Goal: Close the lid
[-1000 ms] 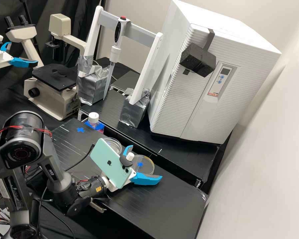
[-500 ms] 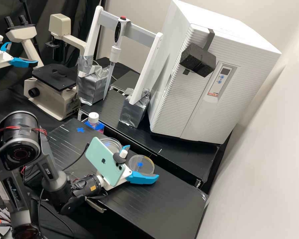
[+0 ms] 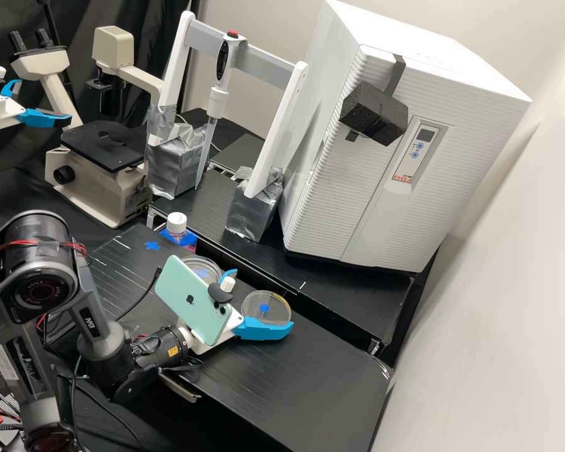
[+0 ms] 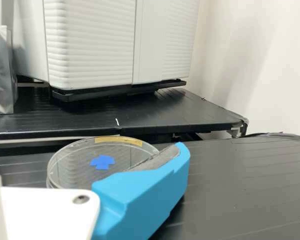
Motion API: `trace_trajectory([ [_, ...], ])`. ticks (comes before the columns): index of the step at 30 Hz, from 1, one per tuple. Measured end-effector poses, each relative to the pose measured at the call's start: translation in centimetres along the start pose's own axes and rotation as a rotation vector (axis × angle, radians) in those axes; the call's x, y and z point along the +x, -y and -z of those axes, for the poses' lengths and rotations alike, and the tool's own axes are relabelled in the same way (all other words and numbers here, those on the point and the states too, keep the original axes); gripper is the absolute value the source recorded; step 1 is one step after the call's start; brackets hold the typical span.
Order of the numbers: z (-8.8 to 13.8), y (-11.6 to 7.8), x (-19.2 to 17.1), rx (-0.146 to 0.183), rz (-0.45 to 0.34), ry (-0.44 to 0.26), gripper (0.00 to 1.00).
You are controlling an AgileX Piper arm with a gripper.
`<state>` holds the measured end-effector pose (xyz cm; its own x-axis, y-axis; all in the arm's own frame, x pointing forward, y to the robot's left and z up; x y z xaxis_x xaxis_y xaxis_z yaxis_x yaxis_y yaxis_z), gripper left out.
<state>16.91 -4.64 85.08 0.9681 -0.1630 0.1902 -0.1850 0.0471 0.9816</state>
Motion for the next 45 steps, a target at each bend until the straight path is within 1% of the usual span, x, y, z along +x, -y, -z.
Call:
trace_trajectory([
  [4, -0.2, 0.0, 0.0, -0.004, 0.010, 0.003, 1.00],
  [11, -0.6, -0.3, 0.5, -0.026, 0.034, -0.015, 1.00],
  [14, -0.7, -0.3, 0.6, -0.026, 0.036, -0.012, 1.00],
  [16, -0.7, -0.3, 0.7, -0.033, 0.036, -0.012, 1.00],
  [27, -1.2, -0.6, 1.2, -0.035, 0.031, -0.004, 1.00],
  [34, -1.2, -0.8, 1.2, -0.045, 0.037, -0.014, 1.00],
  [37, -1.4, -1.1, 1.2, -0.031, 0.034, -0.014, 1.00],
  [40, -1.5, -1.6, 1.1, -0.012, 0.006, -0.007, 1.00],
  [43, -1.7, -2.3, 0.7, 0.016, -0.018, 0.037, 1.00],
  [45, -1.2, -2.7, 0.5, 0.037, -0.032, 0.034, 1.00],
])
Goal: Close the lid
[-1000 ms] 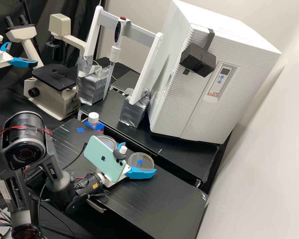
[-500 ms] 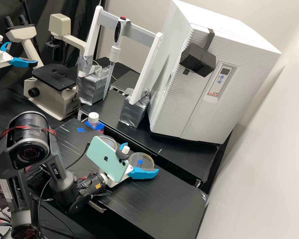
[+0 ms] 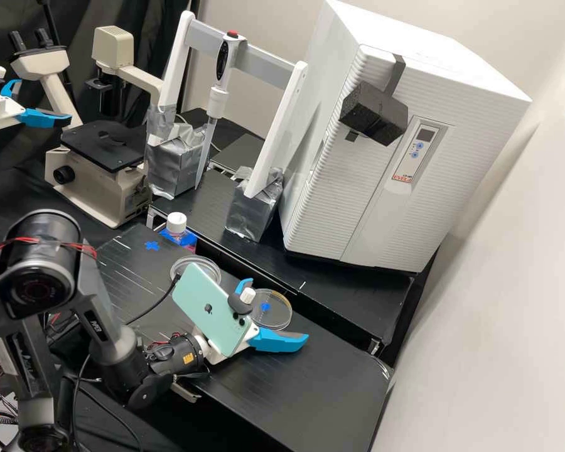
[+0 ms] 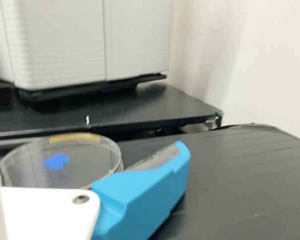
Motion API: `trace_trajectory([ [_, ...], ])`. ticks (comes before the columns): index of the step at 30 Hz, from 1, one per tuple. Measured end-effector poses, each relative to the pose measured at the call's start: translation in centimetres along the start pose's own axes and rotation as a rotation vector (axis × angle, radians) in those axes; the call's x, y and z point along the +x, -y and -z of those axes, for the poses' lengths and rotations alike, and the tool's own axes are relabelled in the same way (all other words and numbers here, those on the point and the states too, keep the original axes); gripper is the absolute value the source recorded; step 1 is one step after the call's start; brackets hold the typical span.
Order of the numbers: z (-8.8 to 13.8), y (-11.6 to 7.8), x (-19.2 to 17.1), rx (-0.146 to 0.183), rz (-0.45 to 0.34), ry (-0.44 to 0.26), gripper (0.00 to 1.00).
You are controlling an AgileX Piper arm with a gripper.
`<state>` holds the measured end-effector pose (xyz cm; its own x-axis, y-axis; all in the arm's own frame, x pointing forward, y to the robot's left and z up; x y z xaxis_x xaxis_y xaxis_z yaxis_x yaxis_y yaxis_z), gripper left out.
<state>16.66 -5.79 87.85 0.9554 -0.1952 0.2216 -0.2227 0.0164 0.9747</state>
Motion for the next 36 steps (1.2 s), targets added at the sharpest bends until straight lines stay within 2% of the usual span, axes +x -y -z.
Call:
trace_trajectory([
  [5, 1.6, -0.6, -0.4, 0.026, -0.034, -0.073, 1.00],
  [13, 2.9, -0.3, 0.1, 0.022, -0.012, -0.140, 1.00],
  [17, 2.8, -0.2, 0.4, 0.039, -0.012, -0.130, 1.00],
  [21, 2.0, -0.1, 0.7, 0.057, -0.025, -0.086, 1.00],
  [28, 1.1, 0.4, 1.0, 0.040, -0.003, -0.045, 1.00],
  [36, 0.6, 1.0, -0.1, 0.042, 0.024, -0.013, 1.00],
])
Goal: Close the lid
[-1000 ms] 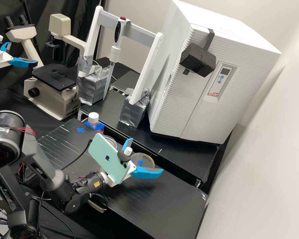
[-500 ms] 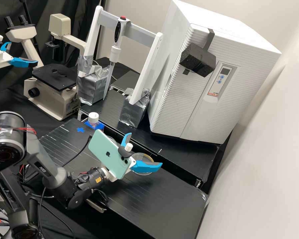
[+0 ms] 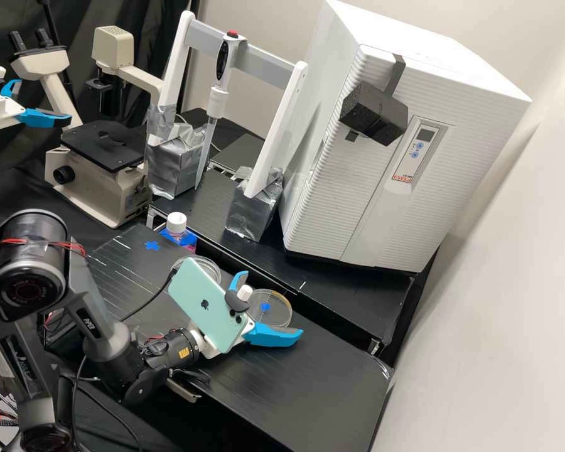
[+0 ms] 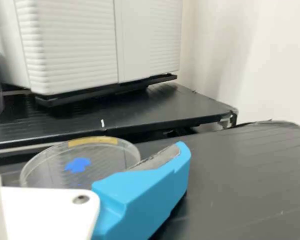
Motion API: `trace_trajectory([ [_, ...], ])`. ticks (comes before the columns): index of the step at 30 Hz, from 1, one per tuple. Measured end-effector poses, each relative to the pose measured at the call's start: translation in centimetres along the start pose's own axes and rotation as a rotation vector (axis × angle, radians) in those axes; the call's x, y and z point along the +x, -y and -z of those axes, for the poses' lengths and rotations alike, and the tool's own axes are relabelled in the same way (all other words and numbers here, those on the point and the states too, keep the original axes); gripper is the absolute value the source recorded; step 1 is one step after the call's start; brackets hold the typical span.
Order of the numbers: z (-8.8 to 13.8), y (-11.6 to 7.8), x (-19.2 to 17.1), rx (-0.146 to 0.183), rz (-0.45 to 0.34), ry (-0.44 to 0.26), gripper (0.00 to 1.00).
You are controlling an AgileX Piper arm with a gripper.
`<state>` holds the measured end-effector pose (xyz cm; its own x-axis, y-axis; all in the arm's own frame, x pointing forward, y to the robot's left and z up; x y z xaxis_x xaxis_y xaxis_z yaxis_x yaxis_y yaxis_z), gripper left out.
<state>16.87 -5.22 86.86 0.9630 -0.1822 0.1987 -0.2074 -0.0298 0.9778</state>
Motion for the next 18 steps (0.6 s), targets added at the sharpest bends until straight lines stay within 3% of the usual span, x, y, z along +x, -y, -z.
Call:
trace_trajectory([
  [5, 0.02, 0.15, -0.05, -0.003, 0.006, 0.000, 1.00],
  [9, -0.11, 0.54, 0.16, -0.032, 0.021, -0.003, 1.00],
  [14, -0.27, 0.44, 0.28, -0.022, -0.003, -0.009, 1.00],
  [18, -0.23, 0.43, 0.36, -0.042, -0.017, -0.013, 1.00],
])
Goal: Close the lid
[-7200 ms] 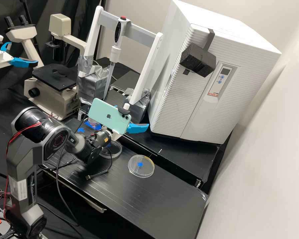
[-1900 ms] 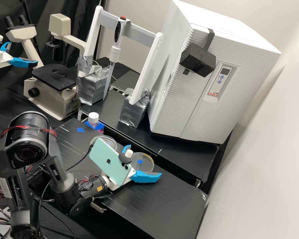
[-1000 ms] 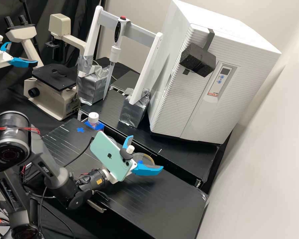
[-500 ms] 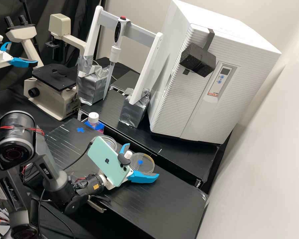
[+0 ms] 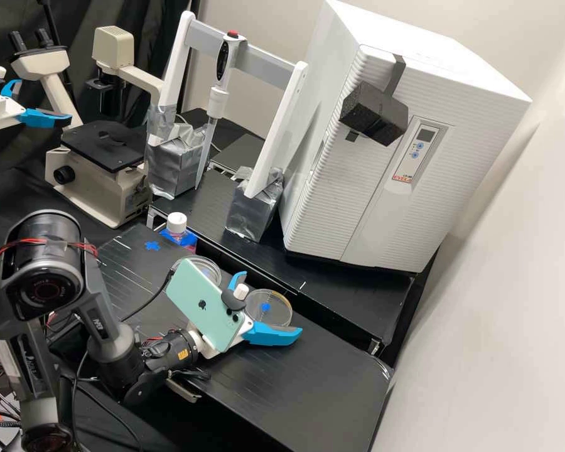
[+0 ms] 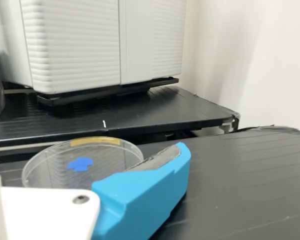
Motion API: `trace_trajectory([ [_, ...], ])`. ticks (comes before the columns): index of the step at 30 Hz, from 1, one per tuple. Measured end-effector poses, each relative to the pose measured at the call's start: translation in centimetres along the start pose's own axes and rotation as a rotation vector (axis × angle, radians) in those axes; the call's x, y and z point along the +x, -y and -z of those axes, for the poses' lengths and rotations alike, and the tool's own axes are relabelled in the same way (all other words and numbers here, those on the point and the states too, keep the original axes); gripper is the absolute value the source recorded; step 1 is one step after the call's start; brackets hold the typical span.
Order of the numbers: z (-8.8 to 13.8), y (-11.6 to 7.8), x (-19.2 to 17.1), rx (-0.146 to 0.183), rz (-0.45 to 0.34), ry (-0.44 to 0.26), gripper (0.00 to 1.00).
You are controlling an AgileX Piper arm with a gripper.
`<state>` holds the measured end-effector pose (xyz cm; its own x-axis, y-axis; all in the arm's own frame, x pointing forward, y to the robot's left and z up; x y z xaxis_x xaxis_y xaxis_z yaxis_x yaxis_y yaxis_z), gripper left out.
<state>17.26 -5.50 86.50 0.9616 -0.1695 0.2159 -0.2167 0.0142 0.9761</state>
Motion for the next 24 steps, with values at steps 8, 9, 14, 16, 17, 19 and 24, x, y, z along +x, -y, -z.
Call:
trace_trajectory([
  [8, -0.22, 0.15, 0.18, -0.038, -0.014, 0.022, 1.00],
  [9, -0.20, 0.12, 0.24, -0.045, -0.017, 0.022, 1.00],
  [14, -0.25, 0.13, 0.32, -0.060, -0.032, 0.037, 1.00],
  [16, -0.30, 0.13, 0.35, -0.062, -0.037, 0.044, 1.00],
  [17, -0.30, 0.17, 0.37, -0.060, -0.037, 0.046, 1.00],
  [19, -0.30, 0.16, 0.39, -0.058, -0.043, 0.050, 1.00],
  [24, -0.33, 0.13, 0.38, -0.057, -0.046, 0.053, 1.00],
])
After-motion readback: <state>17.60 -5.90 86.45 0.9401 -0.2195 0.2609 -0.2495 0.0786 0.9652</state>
